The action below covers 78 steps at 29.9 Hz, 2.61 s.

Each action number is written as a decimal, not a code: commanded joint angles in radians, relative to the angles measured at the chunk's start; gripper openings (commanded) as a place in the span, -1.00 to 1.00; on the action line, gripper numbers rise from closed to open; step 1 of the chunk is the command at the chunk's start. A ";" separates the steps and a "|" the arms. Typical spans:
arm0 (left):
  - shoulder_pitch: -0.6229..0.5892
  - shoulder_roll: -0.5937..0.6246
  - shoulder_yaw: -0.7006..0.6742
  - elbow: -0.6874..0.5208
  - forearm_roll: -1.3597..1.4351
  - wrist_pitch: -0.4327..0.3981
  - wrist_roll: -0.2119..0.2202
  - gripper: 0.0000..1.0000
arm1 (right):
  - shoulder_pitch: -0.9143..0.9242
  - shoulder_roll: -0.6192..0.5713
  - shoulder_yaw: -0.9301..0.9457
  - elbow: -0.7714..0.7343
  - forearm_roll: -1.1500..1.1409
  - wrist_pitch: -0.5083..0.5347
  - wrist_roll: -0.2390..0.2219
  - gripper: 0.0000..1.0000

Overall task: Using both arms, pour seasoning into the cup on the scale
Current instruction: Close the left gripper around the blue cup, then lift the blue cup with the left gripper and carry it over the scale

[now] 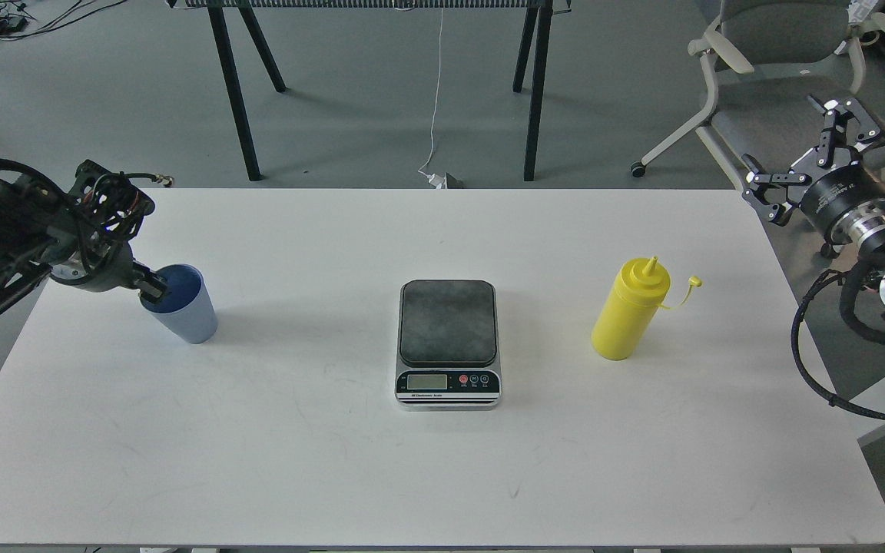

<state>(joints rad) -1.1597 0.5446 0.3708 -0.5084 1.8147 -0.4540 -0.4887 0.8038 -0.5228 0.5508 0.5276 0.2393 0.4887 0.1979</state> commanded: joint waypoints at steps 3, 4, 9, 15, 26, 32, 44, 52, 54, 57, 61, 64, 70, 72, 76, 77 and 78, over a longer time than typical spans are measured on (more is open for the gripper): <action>-0.011 0.000 0.002 -0.009 -0.002 -0.002 0.000 -0.91 | 0.000 0.001 0.000 0.002 0.000 0.000 0.000 0.98; -0.017 0.001 0.003 -0.018 -0.002 -0.002 0.000 -0.91 | 0.002 0.001 0.000 0.002 0.000 0.000 0.000 0.98; -0.028 0.006 0.004 -0.032 -0.002 -0.003 0.000 -0.95 | 0.002 0.001 0.001 0.003 0.000 0.000 0.000 0.98; -0.026 0.008 0.005 -0.032 -0.002 -0.003 0.000 -0.97 | 0.000 0.001 0.001 0.003 0.000 0.000 0.000 0.98; -0.093 0.020 0.011 -0.111 0.000 -0.023 0.000 -0.97 | 0.000 0.003 0.001 0.003 0.000 0.000 0.000 0.98; -0.212 0.046 0.020 -0.263 -0.002 -0.035 0.000 -0.97 | 0.002 0.003 0.001 0.003 0.000 0.000 0.000 0.98; -0.353 0.035 0.004 -0.409 -0.012 -0.035 0.000 -0.98 | 0.005 0.004 0.000 0.005 0.000 0.000 0.000 0.98; -0.425 -0.138 -0.021 -0.420 -0.017 -0.035 0.000 -0.98 | 0.015 0.006 -0.008 0.003 0.000 0.000 0.000 0.98; -0.426 -0.175 -0.032 -0.420 -0.017 -0.035 0.000 -0.98 | 0.015 0.006 -0.009 0.003 0.000 0.000 0.000 0.98; -0.431 -0.238 -0.033 -0.420 -0.017 -0.035 0.000 -0.98 | 0.012 0.006 -0.012 0.003 0.000 0.000 -0.002 0.98; -0.431 -0.290 -0.032 -0.420 -0.017 -0.035 0.000 -0.98 | 0.009 0.004 -0.012 0.003 0.000 0.000 0.000 0.98; -0.430 -0.333 -0.033 -0.420 -0.017 -0.035 0.000 -0.98 | 0.009 0.004 -0.012 0.002 0.000 0.000 0.000 0.98; -0.416 -0.393 -0.027 -0.410 -0.020 -0.035 0.000 -0.97 | 0.011 0.006 -0.012 0.000 0.000 0.000 0.000 0.98; -0.410 -0.403 -0.021 -0.404 -0.018 -0.035 0.000 -0.97 | 0.009 0.006 -0.011 0.000 0.000 0.000 0.000 0.98; -0.385 -0.422 -0.020 -0.352 -0.017 -0.035 0.000 -0.97 | 0.009 0.006 -0.009 0.000 0.000 0.000 0.000 0.98; -0.373 -0.431 -0.018 -0.337 -0.017 -0.035 0.000 -0.97 | 0.009 0.006 -0.009 0.000 0.000 0.000 0.000 0.98; -0.367 -0.439 -0.018 -0.322 -0.015 -0.035 0.000 -0.97 | 0.009 0.006 -0.009 0.000 0.000 0.000 0.000 0.98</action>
<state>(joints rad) -1.5512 0.1279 0.3512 -0.8704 1.7974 -0.4887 -0.4885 0.8135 -0.5170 0.5405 0.5275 0.2393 0.4887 0.1980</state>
